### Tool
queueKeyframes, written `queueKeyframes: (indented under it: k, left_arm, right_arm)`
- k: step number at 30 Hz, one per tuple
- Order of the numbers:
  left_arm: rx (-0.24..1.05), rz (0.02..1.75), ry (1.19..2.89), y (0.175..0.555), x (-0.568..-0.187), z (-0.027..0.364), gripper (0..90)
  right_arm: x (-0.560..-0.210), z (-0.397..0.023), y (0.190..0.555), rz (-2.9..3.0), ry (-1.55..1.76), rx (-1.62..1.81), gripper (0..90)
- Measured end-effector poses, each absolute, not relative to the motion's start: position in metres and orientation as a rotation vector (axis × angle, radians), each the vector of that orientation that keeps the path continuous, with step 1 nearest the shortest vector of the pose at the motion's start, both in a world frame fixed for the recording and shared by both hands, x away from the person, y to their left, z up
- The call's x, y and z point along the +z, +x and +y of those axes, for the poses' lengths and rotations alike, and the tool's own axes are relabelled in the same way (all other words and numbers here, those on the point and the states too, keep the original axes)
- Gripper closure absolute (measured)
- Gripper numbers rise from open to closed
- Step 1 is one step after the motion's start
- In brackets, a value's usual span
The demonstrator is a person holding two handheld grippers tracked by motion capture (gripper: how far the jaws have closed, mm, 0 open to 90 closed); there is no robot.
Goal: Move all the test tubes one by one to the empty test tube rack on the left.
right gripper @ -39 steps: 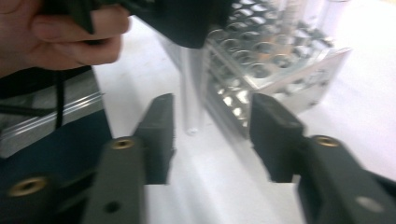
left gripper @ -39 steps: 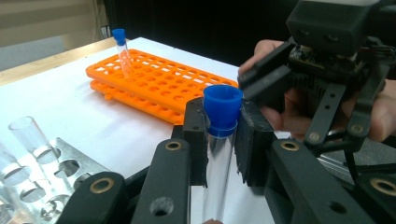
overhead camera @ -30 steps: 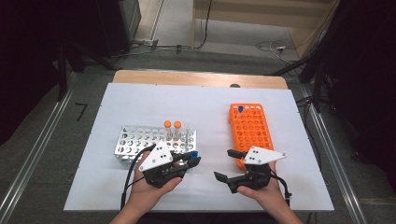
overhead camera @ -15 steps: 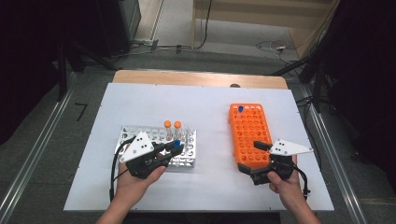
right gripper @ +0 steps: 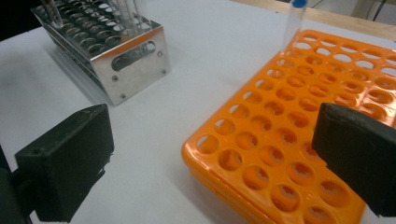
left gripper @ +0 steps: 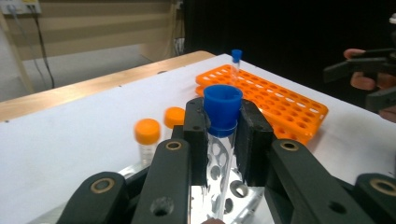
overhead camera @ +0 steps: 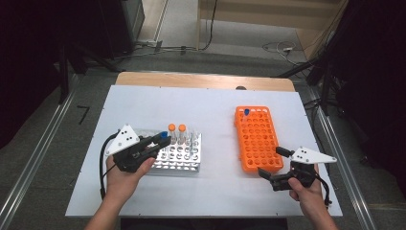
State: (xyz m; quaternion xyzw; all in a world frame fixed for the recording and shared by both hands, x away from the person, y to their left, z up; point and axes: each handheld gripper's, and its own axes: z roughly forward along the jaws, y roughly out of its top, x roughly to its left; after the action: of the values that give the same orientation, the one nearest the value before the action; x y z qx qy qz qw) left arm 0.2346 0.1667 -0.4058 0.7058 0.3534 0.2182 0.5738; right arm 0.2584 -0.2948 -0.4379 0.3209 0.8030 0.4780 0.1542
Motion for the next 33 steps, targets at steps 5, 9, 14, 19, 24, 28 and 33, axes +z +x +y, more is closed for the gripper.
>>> queueKeyframes:
  k: [5, 9, 14, 19, 24, 28, 33]
  left_arm:
    - [0.550, 0.843, 1.645, 0.245, -0.398, 0.175, 76.4]
    - [0.572, 0.863, 1.630, 0.255, -0.395, 0.180, 76.4]
    - [0.587, 0.896, 1.609, 0.269, -0.398, 0.183, 76.4]
    - [0.606, 0.920, 1.602, 0.281, -0.403, 0.180, 76.4]
    - [0.605, 0.950, 1.590, 0.292, -0.410, 0.175, 76.4]
    - [0.615, 0.963, 1.588, 0.297, -0.415, 0.173, 76.4]
    - [0.612, 0.985, 1.598, 0.300, -0.421, 0.171, 76.4]
  right_arm:
    - [-0.438, -0.307, 0.263, 2.271, 0.953, 1.379, 0.0]
    - [-0.440, -0.311, 0.265, 2.265, 0.975, 1.370, 0.0]
    - [-0.442, -0.313, 0.267, 2.261, 0.983, 1.365, 0.0]
    - [-0.442, -0.314, 0.267, 2.255, 0.991, 1.369, 0.0]
    - [-0.442, -0.315, 0.267, 2.254, 0.992, 1.369, 0.0]
    - [-0.443, -0.315, 0.267, 2.255, 0.993, 1.369, 0.0]
    - [-0.443, -0.316, 0.268, 2.255, 1.002, 1.368, 0.0]
